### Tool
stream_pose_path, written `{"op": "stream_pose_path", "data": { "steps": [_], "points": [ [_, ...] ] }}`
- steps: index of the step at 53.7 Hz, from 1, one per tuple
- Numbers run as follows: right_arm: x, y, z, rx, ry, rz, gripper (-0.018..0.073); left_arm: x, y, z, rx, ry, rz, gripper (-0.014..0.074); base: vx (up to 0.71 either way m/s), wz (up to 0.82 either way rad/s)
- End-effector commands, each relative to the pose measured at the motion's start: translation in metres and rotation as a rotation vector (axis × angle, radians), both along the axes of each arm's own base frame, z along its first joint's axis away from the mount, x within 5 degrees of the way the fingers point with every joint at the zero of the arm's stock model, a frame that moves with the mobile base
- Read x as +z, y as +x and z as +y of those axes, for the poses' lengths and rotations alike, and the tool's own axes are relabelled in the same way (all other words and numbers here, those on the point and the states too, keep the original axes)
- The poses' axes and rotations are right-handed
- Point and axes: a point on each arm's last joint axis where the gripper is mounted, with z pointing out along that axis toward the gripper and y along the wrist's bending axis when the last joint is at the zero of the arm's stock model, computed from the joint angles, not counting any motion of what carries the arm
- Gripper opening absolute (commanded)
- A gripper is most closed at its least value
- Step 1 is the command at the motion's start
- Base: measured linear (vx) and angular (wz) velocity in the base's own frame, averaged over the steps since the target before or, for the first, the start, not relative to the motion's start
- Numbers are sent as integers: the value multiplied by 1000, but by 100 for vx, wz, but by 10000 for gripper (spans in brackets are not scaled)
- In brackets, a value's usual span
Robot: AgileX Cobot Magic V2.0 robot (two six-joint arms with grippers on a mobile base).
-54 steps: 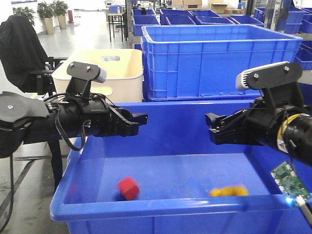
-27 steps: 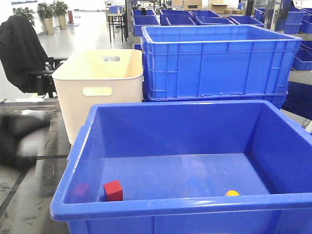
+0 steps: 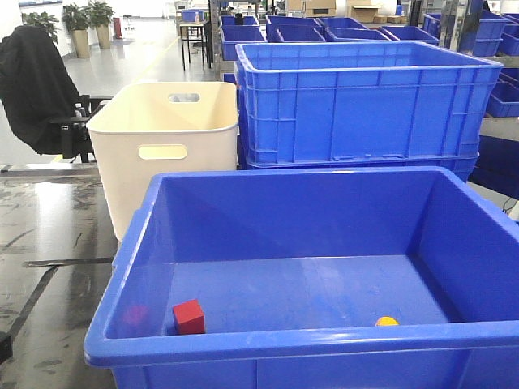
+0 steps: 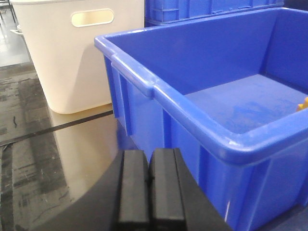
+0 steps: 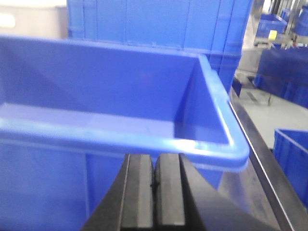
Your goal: Pick red and yellow blocks into blue bin
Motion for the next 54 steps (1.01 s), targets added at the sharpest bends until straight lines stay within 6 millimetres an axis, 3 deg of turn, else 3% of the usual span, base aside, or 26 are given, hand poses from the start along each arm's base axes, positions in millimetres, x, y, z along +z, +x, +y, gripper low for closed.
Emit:
{"op": "stream_pose_path", "data": {
  "steps": [1, 29, 35, 48, 54],
  "points": [
    [13, 0, 2, 28, -11, -80, -7, 15, 1, 2, 33, -55, -74, -1, 0, 0],
    [13, 0, 2, 28, -11, -80, -7, 11, -3, 7, 68, -42, -140, -1, 0, 0],
    [13, 0, 2, 28, -11, -80, -7, -21, -18, 14, 78, 38, -161, -1, 0, 0],
    [13, 0, 2, 28, -10, -79, -7, -110, -47, 38, 276, -158, -164, -1, 0, 0],
    [13, 0, 2, 29, -10, -81, -7, -112, -57, 38, 266, -40, -161, -1, 0, 0]
  ]
}}
